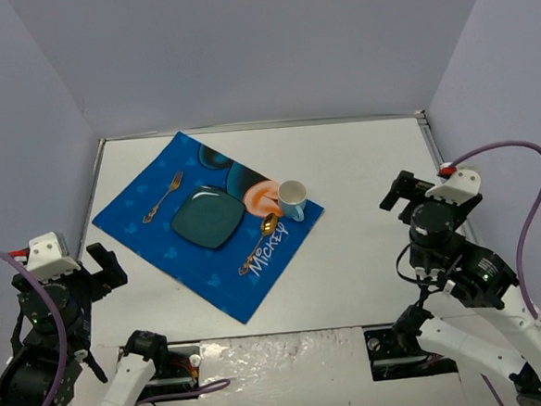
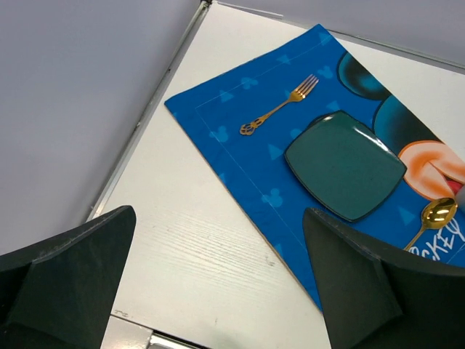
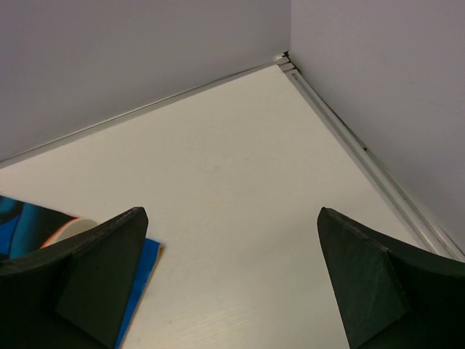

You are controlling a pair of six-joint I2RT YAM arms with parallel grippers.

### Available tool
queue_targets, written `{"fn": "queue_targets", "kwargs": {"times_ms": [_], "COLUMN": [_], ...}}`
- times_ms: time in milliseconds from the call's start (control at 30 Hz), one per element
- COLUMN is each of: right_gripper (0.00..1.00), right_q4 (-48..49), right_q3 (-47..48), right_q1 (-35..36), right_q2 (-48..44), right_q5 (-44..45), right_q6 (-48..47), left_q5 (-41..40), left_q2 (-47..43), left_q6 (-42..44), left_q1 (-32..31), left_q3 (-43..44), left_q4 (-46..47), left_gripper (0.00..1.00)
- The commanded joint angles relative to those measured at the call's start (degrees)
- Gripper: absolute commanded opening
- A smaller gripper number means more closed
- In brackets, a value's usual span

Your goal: Set the dinner table for one person

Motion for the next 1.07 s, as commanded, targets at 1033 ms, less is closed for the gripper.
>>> {"fn": "queue_targets", "kwargs": {"times_ms": [1033], "right_gripper": [1.0], "right_q4": [8.9], "right_q3": [-9.5], "right_q1": [0.9], "right_q2": [-13.7], "right_q5": [-0.7], "right_q6": [-11.4], "left_q5": [2.1], "left_q2": [1.9], "left_q6": [3.2], "left_q1": [-0.3], "left_q3": [-1.1], "left_q4": [0.8], "left_gripper": [0.97]}}
